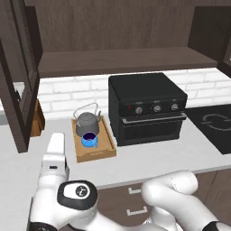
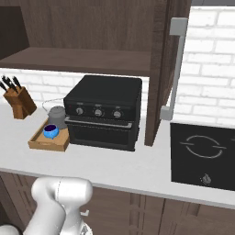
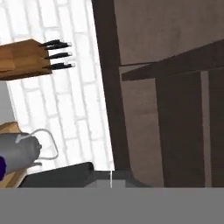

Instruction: Pick the kettle from the counter and place it on the tray. Then pick the mug from the cabinet and place it on the tray. Then close the cabinet doors.

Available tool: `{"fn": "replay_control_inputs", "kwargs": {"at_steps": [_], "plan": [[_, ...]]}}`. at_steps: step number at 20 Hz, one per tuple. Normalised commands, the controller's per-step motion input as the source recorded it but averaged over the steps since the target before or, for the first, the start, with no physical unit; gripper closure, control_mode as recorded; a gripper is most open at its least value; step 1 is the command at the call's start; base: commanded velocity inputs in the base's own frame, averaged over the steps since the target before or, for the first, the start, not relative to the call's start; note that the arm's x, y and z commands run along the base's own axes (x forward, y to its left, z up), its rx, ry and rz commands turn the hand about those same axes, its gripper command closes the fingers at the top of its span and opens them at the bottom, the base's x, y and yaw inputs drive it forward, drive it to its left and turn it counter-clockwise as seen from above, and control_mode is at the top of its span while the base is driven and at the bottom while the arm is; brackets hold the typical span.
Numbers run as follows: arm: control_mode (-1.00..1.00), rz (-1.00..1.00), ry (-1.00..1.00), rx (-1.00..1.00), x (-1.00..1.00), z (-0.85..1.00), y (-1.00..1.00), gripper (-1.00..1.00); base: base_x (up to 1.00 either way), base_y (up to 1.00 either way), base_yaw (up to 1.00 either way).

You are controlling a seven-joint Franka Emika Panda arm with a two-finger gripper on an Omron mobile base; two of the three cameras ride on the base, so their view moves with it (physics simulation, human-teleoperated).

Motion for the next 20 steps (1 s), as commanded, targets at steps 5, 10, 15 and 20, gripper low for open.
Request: {"fn": "replay_control_inputs", "kwargs": {"at_steps": [5, 10, 15, 20], "plan": [[-1.0, -0.01, -0.18, -0.37, 0.11, -0.01, 0.22, 1.0, 0.0, 0.0, 0.0], [-1.0, 0.0, -0.15, -0.2, 0.0, 0.28, 0.26, 1.0, 0.0, 0.0, 0.0], [-1.0, 0.0, -0.03, -0.12, 0.0, 0.42, 0.37, 1.0, 0.0, 0.0, 0.0], [-1.0, 0.0, 0.07, -0.15, 0.15, 0.04, 0.55, 1.0, 0.0, 0.0, 0.0]]}}
